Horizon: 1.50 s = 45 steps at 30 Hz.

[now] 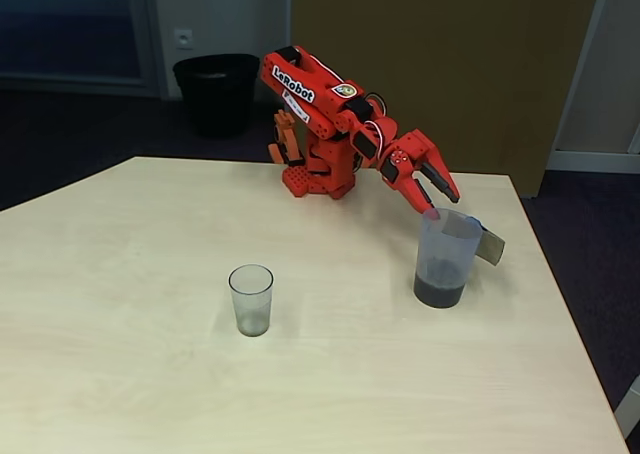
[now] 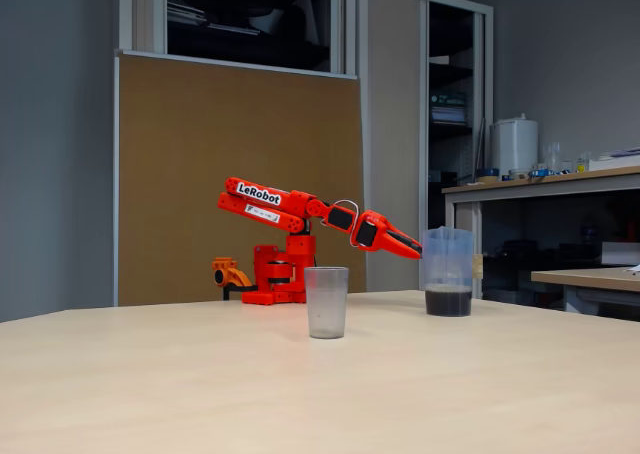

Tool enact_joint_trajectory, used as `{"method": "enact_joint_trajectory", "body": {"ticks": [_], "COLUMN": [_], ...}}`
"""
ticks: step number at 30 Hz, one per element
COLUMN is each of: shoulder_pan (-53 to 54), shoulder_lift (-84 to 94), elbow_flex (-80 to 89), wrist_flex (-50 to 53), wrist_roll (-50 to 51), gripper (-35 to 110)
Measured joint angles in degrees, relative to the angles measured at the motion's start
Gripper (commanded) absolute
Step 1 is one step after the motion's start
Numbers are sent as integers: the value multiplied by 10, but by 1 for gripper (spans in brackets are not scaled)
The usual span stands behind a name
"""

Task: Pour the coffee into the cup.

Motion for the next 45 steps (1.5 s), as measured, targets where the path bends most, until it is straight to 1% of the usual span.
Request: {"method": "enact_joint_trajectory", "body": {"ticks": [4, 10, 13, 22, 33, 45], "shoulder_pan": [-8, -4, 0, -3, -2, -1], "shoulder_lift": [-43, -158, -215, -323, -399, -528], "elbow_flex": [-1, -7, -11, -54, -128, -180], "wrist_flex": [-49, -178, -222, -263, -276, -360], "wrist_roll": [25, 34, 34, 17, -46, -47], "gripper": [19, 19, 19, 18, 18, 18]}}
